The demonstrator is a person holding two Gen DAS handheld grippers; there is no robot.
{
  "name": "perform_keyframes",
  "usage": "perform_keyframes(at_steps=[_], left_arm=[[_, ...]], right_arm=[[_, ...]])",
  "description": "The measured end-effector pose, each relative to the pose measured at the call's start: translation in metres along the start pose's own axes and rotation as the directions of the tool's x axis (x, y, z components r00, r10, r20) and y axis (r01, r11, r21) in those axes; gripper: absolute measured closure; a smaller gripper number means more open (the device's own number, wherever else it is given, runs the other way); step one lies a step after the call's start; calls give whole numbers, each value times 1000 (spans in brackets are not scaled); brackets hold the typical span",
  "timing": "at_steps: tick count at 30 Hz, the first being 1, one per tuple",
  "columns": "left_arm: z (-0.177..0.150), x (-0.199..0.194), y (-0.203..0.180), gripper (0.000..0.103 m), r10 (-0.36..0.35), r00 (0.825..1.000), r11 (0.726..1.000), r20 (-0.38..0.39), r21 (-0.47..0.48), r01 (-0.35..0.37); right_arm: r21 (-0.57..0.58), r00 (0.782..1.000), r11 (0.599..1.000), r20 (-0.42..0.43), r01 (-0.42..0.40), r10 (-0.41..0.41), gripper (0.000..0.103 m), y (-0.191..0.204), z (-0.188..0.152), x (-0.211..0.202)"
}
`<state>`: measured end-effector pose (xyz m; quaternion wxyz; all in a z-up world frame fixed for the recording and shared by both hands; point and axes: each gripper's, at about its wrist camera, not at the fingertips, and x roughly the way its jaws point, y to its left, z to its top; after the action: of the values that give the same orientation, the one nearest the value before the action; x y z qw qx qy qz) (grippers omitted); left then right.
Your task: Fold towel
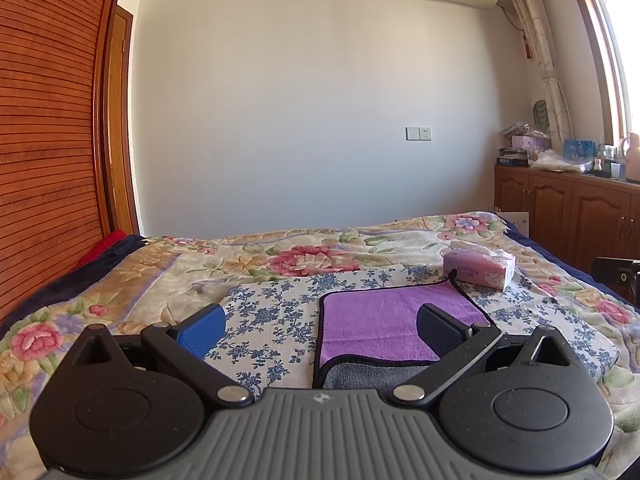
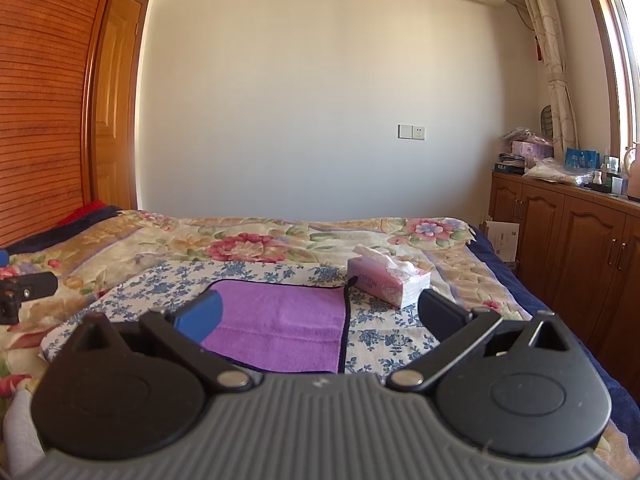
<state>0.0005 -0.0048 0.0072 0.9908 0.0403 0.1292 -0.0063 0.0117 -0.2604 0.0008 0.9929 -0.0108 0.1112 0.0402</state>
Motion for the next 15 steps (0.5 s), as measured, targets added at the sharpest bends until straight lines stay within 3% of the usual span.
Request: perform_keyframes(at_steps=[15], left_arm=[[-2,-2,5,0,-4,1000,1000,5,-9,4]], right_arm=[[-5,1000,1000,-2,0,0,0,2,0,0]])
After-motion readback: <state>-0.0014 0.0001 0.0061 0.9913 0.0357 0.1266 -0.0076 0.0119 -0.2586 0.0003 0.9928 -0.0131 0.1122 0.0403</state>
